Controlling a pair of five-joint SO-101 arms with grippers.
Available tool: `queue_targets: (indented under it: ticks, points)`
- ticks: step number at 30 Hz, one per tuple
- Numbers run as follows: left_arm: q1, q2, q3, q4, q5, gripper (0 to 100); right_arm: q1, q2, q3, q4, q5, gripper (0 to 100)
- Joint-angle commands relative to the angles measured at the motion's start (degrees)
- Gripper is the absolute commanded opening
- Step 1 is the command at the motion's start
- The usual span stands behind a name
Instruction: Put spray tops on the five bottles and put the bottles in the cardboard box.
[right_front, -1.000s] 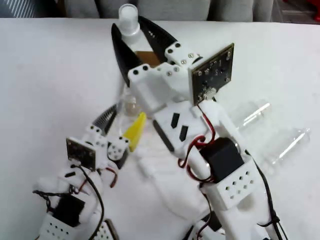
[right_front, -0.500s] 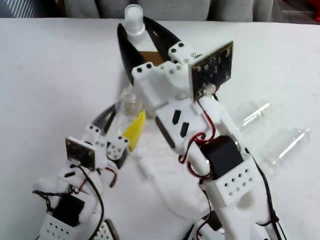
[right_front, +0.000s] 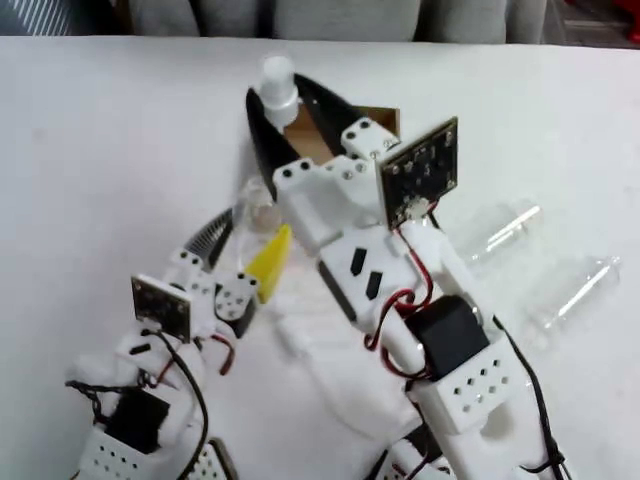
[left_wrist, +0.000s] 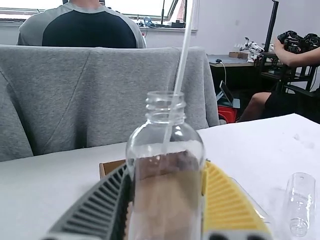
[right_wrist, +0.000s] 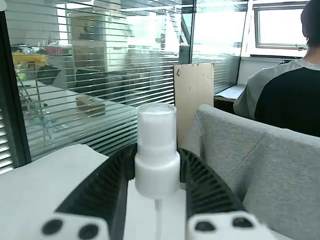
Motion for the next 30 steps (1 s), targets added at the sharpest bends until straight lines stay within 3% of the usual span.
queue_targets:
  ticks: [1, 23, 30]
  points:
    - [-0.7, -0.9, -0.6, -1.8, -0.6, 5, -2.9, -1.2, 0.5, -1.1, -0.3, 1.7]
    - [-0.7, -0.9, -0.9, -1.8, -0.6, 5, -4.7, -1.5, 13.1, -0.5, -0.4, 1.8]
    - [-0.7, -0.9, -0.9, -1.8, -0.6, 5, -4.7, -1.5, 12.7, 4.4, -0.4, 2.0]
